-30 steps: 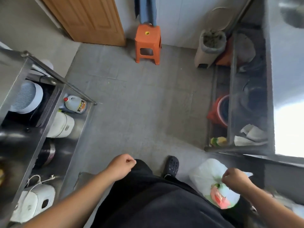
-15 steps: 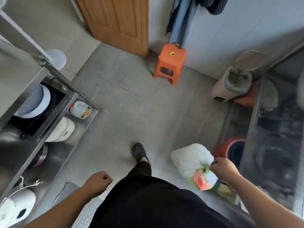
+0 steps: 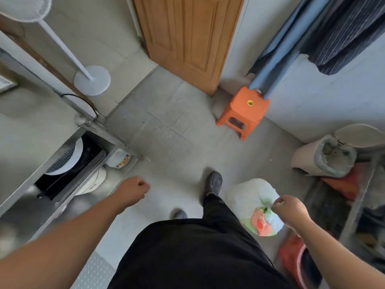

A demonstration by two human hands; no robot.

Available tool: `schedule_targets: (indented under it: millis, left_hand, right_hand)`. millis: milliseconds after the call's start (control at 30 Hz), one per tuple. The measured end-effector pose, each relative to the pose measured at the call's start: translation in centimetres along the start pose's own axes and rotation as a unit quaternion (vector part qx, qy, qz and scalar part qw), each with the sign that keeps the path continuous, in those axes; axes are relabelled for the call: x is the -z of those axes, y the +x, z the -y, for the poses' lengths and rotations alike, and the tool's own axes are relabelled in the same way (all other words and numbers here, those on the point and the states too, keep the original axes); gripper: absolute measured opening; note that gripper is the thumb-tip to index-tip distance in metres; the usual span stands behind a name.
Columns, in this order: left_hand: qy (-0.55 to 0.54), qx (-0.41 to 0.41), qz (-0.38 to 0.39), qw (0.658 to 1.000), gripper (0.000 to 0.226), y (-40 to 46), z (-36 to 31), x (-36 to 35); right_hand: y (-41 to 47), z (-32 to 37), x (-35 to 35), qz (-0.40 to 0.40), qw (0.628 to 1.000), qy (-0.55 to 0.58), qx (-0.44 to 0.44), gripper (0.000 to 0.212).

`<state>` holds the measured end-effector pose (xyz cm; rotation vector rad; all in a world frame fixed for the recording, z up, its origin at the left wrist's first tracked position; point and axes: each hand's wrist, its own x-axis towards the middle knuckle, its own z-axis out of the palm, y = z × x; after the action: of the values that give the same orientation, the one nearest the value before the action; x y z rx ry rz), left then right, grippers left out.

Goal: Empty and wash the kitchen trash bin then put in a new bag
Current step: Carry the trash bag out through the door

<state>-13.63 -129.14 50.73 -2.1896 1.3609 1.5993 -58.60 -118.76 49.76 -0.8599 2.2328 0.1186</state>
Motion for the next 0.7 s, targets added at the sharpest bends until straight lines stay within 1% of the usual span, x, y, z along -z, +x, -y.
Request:
schedule_targets:
  millis: [67,167,267,333,400,433,500,567,700]
  left_hand:
    - [0.007,0.008,0.006,1.0,0.021,1.5,-1.6,-0.3]
    - [0.024,0.04,0.018,0.999,0.019,2.9,-3.8,-1.2]
    - [0.057,0.081,0.042,0.994,0.021,3.3,-6.3,-1.0]
    - [0.058,0.096,0.063,0.992,0.018,3.8,-8.6,-0.1]
    - [-0.018,0.105,0.041,0.993,0.019,5.1,-11.3,1.4]
    - [-0.071,0.108,0.015,0.991,0.02,5.9,-12.6,2.3]
    - [-0.166,0.122,-0.038,0.978,0.016,7.2,-14.8,4.2]
    - [-0.197,0.132,-0.06,0.97,0.013,8.0,-15.6,5.7]
    - [-0.207,0.17,-0.05,0.962,0.014,10.1,-15.4,8.2]
  right_hand:
    - [3.1,2.2,1.3,0.012,1.0,-0.02,0.011,0.014]
    - [8.1,5.3,3.6,0.042,0.997,-0.06,0.031,0.014]
    - [12.8,8.9,6.5,0.083,0.986,-0.135,0.057,0.014]
    - [15.3,11.6,8.5,0.105,0.975,-0.181,0.078,0.012]
    - [17.8,15.3,10.5,0.121,0.966,-0.206,0.102,0.008]
    - [19.0,17.4,11.5,0.126,0.963,-0.209,0.112,0.006]
    - [21.2,21.7,13.0,0.138,0.954,-0.228,0.134,0.005]
    - [22.3,25.9,13.8,0.151,0.946,-0.243,0.154,0.005]
    - [24.6,34.2,14.3,0.141,0.945,-0.219,0.196,0.009]
